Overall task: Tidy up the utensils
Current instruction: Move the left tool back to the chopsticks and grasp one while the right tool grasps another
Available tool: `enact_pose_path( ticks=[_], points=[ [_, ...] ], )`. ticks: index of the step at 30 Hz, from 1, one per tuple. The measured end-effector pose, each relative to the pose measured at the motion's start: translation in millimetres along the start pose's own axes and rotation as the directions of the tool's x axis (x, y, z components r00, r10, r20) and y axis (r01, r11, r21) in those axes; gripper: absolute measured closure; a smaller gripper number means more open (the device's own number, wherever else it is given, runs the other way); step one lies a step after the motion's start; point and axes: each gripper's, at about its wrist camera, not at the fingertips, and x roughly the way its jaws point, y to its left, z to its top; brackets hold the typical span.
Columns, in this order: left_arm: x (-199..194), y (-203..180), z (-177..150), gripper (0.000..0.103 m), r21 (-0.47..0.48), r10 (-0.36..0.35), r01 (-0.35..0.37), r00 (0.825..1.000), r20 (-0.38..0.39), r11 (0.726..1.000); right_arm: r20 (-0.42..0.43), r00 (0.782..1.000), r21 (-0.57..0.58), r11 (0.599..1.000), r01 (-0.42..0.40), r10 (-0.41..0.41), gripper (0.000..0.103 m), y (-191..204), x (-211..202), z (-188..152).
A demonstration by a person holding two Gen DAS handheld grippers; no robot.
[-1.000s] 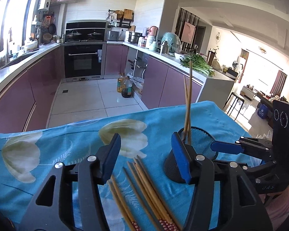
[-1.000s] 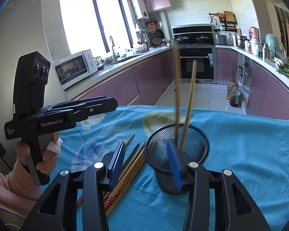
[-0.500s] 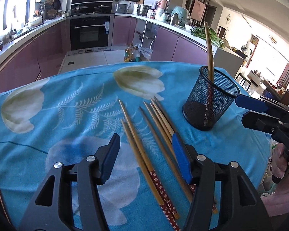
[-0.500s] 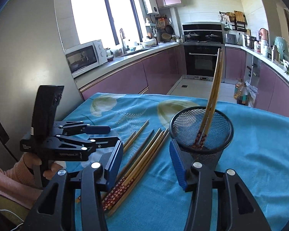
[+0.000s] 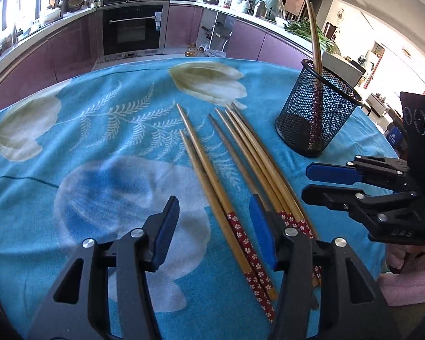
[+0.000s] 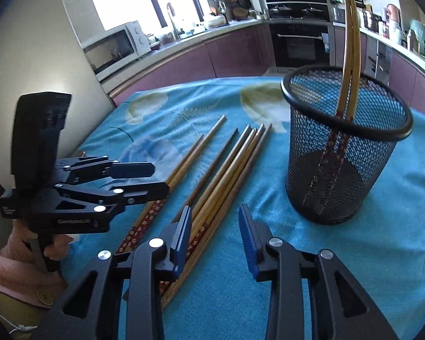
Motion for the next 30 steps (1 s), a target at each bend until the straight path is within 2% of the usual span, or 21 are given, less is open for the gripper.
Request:
enact_pose_path(
  ticks=[13,19,30],
  points=[
    [3,9,-3,0.067,-0.019,-0.039,0.038,0.999,-0.017,0.999,-0.025,0.998,0.009,0.998,0.063,-0.062,0.077,-2,13,2],
    [7,10,-3,0.073,-0.008,-0.025,0.025,0.999,-0.026,1.0,-0.024,0.996,0.013,0.996,0.083,-0.082,0.077,-4,14,4],
    [15,3,5,0.07,0.049,0.022,-0.02,0.999,-0.046,0.999,-0.024,0.991,0.001,0.992,0.128,-0.128,0.077,-3,15,5]
  ],
)
